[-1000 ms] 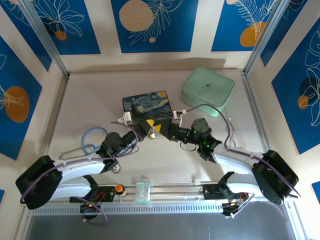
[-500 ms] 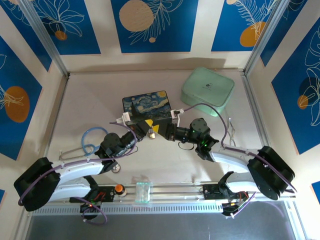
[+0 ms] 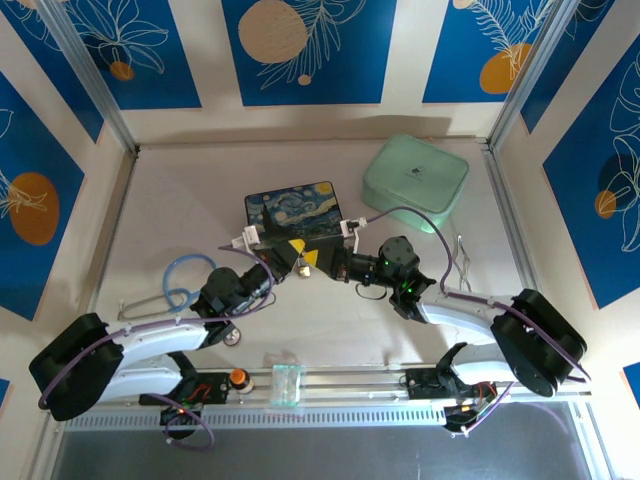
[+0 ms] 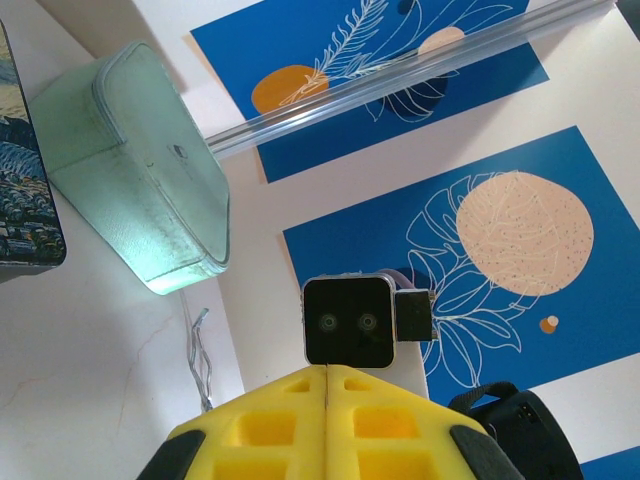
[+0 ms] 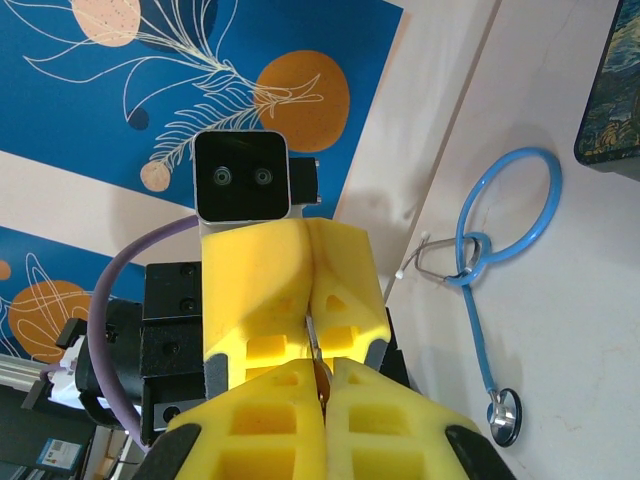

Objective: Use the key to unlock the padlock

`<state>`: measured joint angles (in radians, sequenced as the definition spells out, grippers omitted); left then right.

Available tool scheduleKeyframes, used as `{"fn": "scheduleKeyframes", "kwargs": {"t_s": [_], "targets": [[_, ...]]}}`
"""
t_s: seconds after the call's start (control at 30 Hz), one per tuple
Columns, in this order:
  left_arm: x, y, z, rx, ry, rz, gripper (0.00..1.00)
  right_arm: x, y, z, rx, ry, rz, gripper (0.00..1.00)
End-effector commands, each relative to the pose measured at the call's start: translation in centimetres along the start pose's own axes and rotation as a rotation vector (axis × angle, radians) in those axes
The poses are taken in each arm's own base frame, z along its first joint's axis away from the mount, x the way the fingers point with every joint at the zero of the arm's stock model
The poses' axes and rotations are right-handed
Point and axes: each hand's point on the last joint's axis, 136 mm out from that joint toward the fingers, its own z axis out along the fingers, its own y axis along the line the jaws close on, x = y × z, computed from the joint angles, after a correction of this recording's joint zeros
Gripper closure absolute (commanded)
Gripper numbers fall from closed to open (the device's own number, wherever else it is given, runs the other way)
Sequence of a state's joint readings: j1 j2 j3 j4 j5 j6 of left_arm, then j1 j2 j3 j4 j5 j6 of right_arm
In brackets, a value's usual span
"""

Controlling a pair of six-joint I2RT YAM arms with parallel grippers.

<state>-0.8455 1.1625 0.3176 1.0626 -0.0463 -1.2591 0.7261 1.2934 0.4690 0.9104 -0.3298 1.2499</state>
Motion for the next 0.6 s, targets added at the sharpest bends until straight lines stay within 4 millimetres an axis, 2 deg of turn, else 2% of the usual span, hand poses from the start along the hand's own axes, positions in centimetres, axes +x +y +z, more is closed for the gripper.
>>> {"fn": "scheduleKeyframes", "kwargs": {"t_s": [0.0,0.07,0.1,0.13,0.17,0.3,0.4,0.57], "targets": [[-0.5,0.2,0.0,-0.007,-0.024,-0.002,0.76,-0.2,0.7,-0.6,-0.014,-0.009,-0.030,1.00],[-0.7,1.3,-0.4,-0.063,-0.035,0.009,0.42,-0.2,0.2,-0.9,0.013,-0.012,-0.028,1.00],[-0.7,1.7,-0.6,-0.094,-0.032,0.023,0.29,-0.2,-0.2,-1.1,0.031,-0.013,-0.024,1.00],[-0.7,2.3,-0.8,-0.137,-0.026,0.044,0.17,-0.1,-0.7,-1.3,0.061,-0.009,-0.015,1.00],[-0.6,3.0,-1.0,-0.197,-0.010,0.073,0.12,0.0,-1.4,-1.5,0.100,-0.006,-0.008,1.00],[-0.5,6.7,-3.0,-0.586,0.120,0.250,0.08,0.3,-4.5,-2.7,0.291,0.012,0.026,1.00],[0.5,7.7,-2.8,-0.658,0.247,0.384,0.08,0.4,-7.0,-4.0,0.463,0.025,0.030,1.00],[2.0,11.5,-2.8,-0.789,0.374,0.455,0.12,0.6,-8.4,-5.4,0.572,0.034,-0.014,1.00]]}}
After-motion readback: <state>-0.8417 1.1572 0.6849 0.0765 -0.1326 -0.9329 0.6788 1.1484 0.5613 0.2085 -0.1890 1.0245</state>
